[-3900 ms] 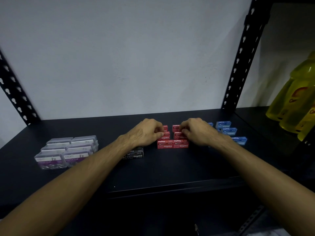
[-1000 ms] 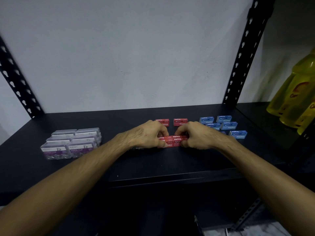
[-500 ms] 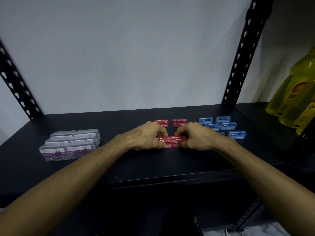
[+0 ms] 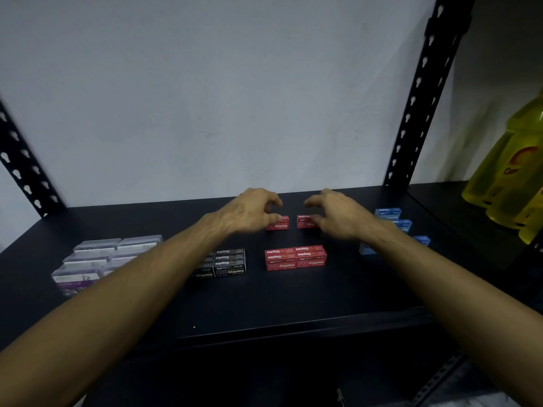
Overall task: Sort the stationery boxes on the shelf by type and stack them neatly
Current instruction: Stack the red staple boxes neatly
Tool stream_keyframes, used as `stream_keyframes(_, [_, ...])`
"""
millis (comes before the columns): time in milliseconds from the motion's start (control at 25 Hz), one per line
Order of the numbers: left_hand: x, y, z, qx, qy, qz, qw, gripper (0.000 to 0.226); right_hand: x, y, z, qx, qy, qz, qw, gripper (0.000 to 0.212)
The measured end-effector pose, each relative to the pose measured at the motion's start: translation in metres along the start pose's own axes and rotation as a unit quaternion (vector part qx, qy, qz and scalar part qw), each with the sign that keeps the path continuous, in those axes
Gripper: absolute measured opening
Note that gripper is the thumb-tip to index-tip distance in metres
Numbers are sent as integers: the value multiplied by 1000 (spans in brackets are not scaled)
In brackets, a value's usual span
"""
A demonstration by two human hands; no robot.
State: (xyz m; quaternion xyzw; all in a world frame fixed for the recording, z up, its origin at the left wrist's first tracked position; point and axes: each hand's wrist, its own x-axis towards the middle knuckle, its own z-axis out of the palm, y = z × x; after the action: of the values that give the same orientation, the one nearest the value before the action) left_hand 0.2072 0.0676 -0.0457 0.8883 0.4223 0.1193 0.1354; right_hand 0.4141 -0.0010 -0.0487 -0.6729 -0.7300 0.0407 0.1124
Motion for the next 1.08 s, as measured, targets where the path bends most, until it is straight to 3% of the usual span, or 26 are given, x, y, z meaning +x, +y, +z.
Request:
stream_keyframes(320, [11, -5, 23, 8, -20, 5, 1000, 20, 13, -1, 15, 21, -32, -11, 999, 29])
stream_keyframes(600, [9, -8, 25, -9, -16, 12, 1000, 19, 15, -6, 18, 69, -44, -39, 996, 27])
stream_keyframes(1080, [-6, -5, 20, -98, -47, -10, 994, 23, 6, -12, 8, 152, -98, 2, 983, 24])
